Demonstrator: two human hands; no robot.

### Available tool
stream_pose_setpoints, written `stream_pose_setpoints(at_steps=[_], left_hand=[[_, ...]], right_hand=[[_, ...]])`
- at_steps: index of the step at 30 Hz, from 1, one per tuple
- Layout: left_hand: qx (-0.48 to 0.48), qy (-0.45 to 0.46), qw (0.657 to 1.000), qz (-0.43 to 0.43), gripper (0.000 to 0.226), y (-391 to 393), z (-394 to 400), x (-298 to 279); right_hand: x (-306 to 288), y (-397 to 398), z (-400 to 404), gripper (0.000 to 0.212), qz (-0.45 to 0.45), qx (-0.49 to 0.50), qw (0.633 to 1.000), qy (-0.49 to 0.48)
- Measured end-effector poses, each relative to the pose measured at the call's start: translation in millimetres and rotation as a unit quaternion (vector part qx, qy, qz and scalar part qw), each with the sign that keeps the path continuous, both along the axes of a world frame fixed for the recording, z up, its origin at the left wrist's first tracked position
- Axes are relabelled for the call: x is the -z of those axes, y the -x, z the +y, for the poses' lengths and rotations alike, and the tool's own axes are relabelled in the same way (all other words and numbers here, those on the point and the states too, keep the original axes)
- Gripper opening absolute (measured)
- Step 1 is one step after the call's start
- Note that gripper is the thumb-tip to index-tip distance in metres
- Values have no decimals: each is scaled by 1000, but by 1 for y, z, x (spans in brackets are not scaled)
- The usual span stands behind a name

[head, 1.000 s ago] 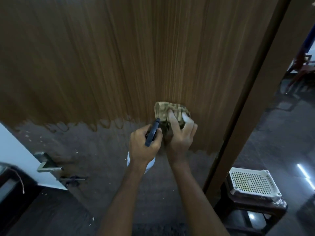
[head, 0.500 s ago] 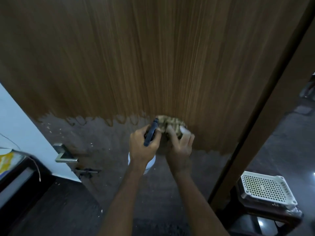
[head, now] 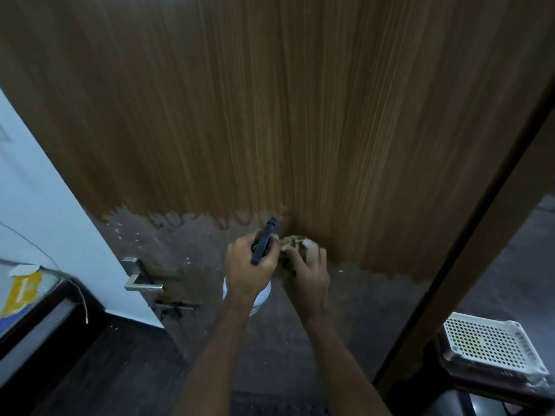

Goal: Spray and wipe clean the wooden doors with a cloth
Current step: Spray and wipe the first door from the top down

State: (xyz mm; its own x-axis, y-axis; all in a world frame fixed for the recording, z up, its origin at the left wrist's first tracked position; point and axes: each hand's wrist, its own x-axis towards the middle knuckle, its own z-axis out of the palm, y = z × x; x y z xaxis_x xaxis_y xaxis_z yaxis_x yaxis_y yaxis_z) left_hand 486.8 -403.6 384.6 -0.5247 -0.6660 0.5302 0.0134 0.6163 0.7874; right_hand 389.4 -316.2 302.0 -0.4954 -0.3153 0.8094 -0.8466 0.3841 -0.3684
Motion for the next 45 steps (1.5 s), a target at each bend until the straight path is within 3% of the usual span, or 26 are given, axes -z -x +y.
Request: stream_pose_setpoints(at_steps=[2,7,12,15,17,22,25,28,31,35,38,41,45], left_hand=[[4,5,1000,-1,44,0,-5,-4],[11,12,1000,9,43,-4,-19,-10],[19,12,1000,16,44,-16,-33,-6],[17,12,1000,7,43,-24,-41,-4],[10,11,1000,8,45,-29,-48,-4],[-11,18,1000,-10,44,-40,-64,-2],[-11,18,1000,-12,42,-47,-74,-2],[-2,26,999,-23,42,-53,-82,-4],[-12,31,999,-28,44,-60,-95,-2],[-29,29,999,-34,46,-70,-108,1],[-23,17,999,-29,45,-78,-120,3],[-24,18,999,-21,45,-84,-131,1],[-29,34,999,-14,47,-94,-143,-1]], right_hand=[[-11,-2,-4,30,-20,-18,1000,11],[-96,-4,-27,42,-33,32,988,145],[-23,-13,-35,42,19,11,999,41],[4,-24,-40,37,-3,-22,1000,-17],[-17,-29,-49,28,9,-20,1000,7],[-82,-31,-76,28,23,46,990,131],[-33,-44,-79,31,37,26,997,59],[6,-58,-81,41,-13,-22,1000,-15],[-28,-63,-94,28,9,-17,999,46],[-77,-58,-116,40,5,37,987,157],[-30,-72,-119,21,41,29,996,80],[9,-87,-119,28,3,-10,1000,2],[-48,-92,-139,32,0,13,996,85]])
